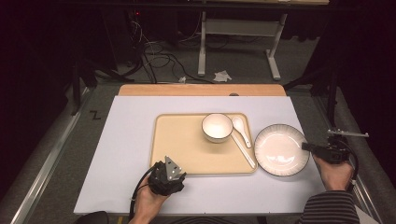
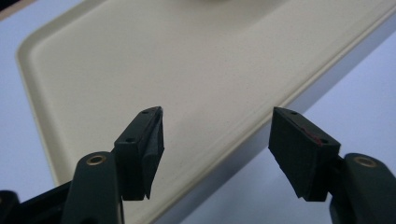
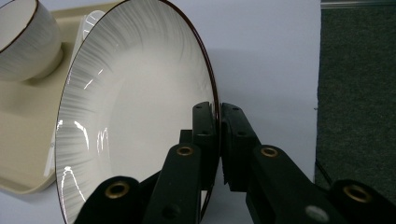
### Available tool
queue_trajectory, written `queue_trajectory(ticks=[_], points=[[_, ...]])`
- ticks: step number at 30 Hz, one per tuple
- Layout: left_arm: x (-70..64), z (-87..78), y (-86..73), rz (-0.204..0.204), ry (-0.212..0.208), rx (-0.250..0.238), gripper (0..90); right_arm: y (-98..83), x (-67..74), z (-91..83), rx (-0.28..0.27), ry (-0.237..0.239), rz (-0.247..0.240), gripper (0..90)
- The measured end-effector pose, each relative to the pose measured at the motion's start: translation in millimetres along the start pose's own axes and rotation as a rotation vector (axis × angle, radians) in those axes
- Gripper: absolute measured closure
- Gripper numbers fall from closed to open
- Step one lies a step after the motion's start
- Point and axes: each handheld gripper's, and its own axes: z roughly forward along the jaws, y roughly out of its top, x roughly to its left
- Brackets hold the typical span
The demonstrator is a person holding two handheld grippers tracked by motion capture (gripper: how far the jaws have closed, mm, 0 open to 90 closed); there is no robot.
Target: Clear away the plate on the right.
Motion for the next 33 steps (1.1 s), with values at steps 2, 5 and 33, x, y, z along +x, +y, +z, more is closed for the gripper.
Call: queue_trajectory(ticks=[2, 5, 33], points=[[-3.5, -0.9, -1.0, 0.038, -0.012, -0.016, 36.6, -0.5, 1.9, -2.5, -0.021, -0.006, -0.013, 87.1], [-7.5, -2.4, -2.1, 0.072, -0.018, -0.038, 37.9, -0.7, 5.3, -7.0, -0.048, -0.021, -0.03, 87.2], [-13.8, 4.0, 10.4, -0.006, -0.073, -0.029, 37.6, -14.3, 22.5, -37.5, -0.153, -0.054, -0.112, 87.4]])
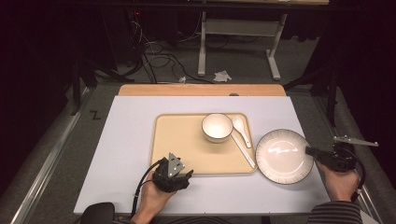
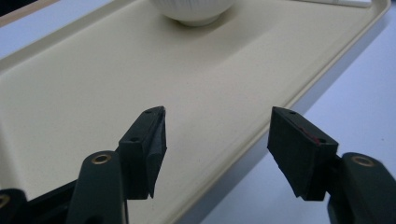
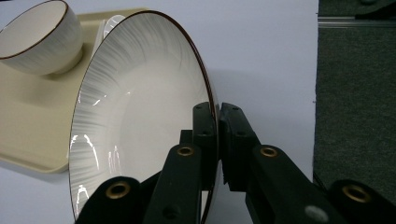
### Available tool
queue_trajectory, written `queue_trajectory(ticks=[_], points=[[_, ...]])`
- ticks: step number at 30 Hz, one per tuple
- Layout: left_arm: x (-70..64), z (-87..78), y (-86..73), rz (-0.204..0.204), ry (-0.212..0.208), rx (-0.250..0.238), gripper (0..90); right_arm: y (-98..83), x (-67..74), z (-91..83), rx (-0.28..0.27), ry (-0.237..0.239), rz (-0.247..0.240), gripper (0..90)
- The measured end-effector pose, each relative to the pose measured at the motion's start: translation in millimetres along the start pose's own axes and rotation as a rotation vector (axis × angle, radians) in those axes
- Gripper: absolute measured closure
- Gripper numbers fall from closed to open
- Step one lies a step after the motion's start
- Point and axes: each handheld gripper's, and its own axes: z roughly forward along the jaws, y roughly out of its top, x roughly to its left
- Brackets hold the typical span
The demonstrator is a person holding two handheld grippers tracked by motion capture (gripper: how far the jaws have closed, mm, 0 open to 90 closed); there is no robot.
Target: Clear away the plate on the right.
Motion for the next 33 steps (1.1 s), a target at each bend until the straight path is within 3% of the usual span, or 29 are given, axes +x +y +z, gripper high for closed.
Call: queue_trajectory(ticks=[6, 14, 28, 33], points=[[-1.5, 2.8, 0.0, -0.003, -0.028, 0.013, 37.0, -4.1, -0.4, -3.8, -0.009, 0.011, 0.012, 87.6], [-3.7, 3.1, 2.1, -0.026, -0.07, -0.018, 37.0, -8.9, -1.2, -8.2, -0.013, 0.032, 0.03, 87.6], [-8.6, 5.7, 1.7, -0.001, -0.119, -0.041, 33.5, -17.8, -4.6, -16.3, -0.022, 0.093, 0.082, 87.5], [-10.8, 6.3, 1.9, 0.006, -0.139, -0.037, 36.0, -19.3, -3.4, -16.1, -0.026, 0.132, 0.102, 87.5]])
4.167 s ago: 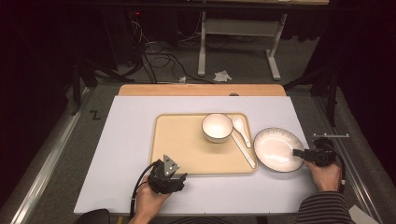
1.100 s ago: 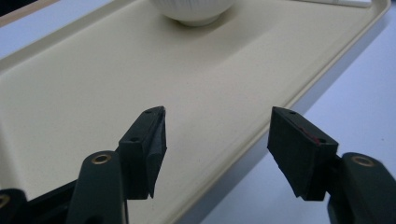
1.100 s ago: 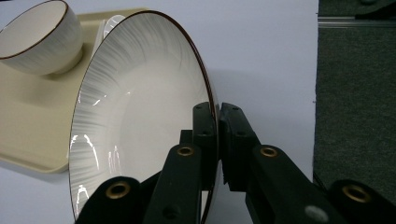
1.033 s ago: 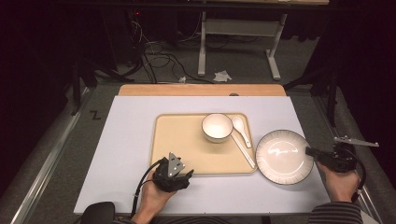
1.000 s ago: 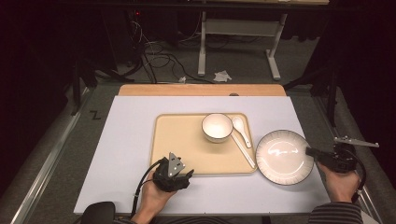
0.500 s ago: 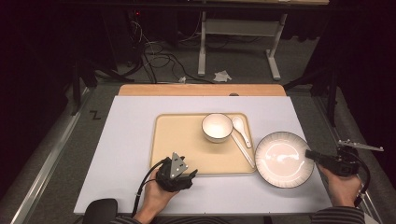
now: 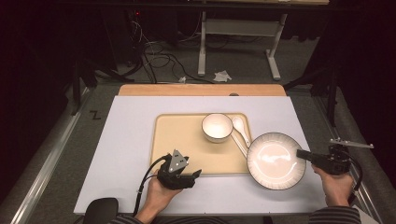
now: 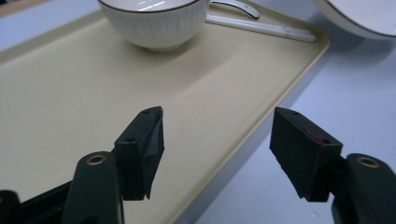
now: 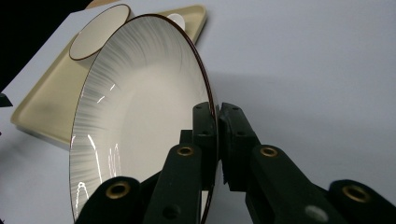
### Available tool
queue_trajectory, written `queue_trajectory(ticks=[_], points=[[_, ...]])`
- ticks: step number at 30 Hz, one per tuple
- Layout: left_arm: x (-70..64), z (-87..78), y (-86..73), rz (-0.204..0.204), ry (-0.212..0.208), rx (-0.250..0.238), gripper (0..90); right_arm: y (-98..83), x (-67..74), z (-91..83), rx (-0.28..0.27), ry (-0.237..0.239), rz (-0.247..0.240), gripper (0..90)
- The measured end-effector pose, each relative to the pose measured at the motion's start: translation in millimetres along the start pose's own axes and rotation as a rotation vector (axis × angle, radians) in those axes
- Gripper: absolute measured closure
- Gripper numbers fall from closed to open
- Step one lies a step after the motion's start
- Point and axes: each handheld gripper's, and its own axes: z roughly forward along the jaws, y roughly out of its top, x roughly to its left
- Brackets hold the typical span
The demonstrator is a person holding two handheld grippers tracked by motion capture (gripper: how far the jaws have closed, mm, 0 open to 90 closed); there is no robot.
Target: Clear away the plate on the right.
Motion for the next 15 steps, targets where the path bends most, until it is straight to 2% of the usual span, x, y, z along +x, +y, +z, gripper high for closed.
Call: queue_trajectory(ticks=[2, 4, 5, 7, 11, 14, 15], points=[[-1.6, 0.8, 0.3, -0.013, -0.024, -0.002, 35.9, -0.1, 1.4, 0.5, -0.004, 0.011, -0.006, 87.5], [-3.1, 1.0, 1.4, -0.049, -0.054, -0.01, 34.1, -0.3, 3.6, 1.0, -0.002, 0.025, -0.004, 87.4], [-3.6, 1.0, 1.9, -0.055, -0.061, -0.015, 33.3, -0.3, 4.2, 1.5, 0.0, 0.035, -0.005, 87.4], [-3.6, 0.9, 2.8, -0.049, -0.062, -0.005, 33.1, -0.4, 5.8, 2.8, 0.002, 0.051, 0.0, 87.4], [-3.2, 1.2, 7.7, -0.102, -0.057, -0.003, 32.6, 1.3, 10.5, 6.9, 0.01, 0.073, -0.009, 87.4], [-5.1, 0.6, 14.9, -0.128, -0.06, 0.04, 32.2, 3.1, 15.3, 11.0, 0.023, 0.088, -0.017, 87.3], [-7.0, 1.0, 16.8, -0.135, -0.06, 0.038, 31.7, 3.6, 16.7, 12.3, 0.026, 0.094, -0.021, 87.3]])
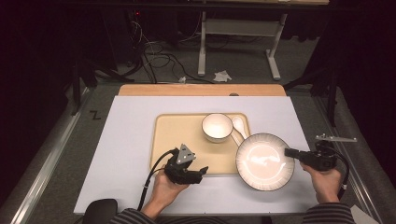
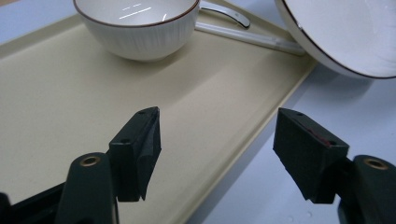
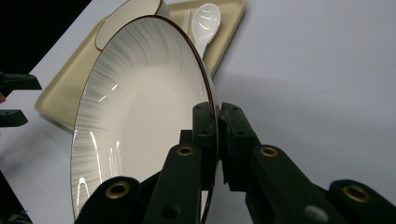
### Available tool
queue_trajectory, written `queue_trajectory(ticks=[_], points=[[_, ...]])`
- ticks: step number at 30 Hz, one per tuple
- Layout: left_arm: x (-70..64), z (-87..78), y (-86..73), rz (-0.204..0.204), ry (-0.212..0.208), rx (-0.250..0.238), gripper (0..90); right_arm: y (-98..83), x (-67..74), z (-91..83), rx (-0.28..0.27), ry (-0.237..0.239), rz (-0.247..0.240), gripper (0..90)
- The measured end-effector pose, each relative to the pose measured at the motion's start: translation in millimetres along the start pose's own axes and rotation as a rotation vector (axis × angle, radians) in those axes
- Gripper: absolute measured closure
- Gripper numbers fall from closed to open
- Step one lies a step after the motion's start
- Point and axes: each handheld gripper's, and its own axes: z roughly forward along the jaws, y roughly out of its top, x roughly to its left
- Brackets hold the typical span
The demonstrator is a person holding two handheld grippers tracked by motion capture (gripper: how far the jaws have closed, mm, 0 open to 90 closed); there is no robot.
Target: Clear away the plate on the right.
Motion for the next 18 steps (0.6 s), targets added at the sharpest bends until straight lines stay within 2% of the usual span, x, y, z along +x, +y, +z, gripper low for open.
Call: queue_trajectory(ticks=[6, 13, 16, 18], points=[[-3.9, 10.7, -2.4, 0.01, 0.011, 0.043, 29.0, 2.9, 6.5, 7.5, 0.019, 0.036, -0.008, 87.3], [-8.8, 18.0, 7.8, -0.024, -0.001, 0.034, 29.8, 7.5, 17.2, 20.4, 0.046, 0.065, -0.035, 87.2], [-13.0, 24.0, 9.9, -0.004, 0.004, 0.038, 30.6, 9.7, 21.3, 26.5, 0.05, 0.086, -0.04, 87.1], [-16.2, 28.2, 12.0, -0.009, 0.003, 0.04, 31.2, 11.3, 24.4, 30.7, 0.057, 0.098, -0.041, 87.2]])
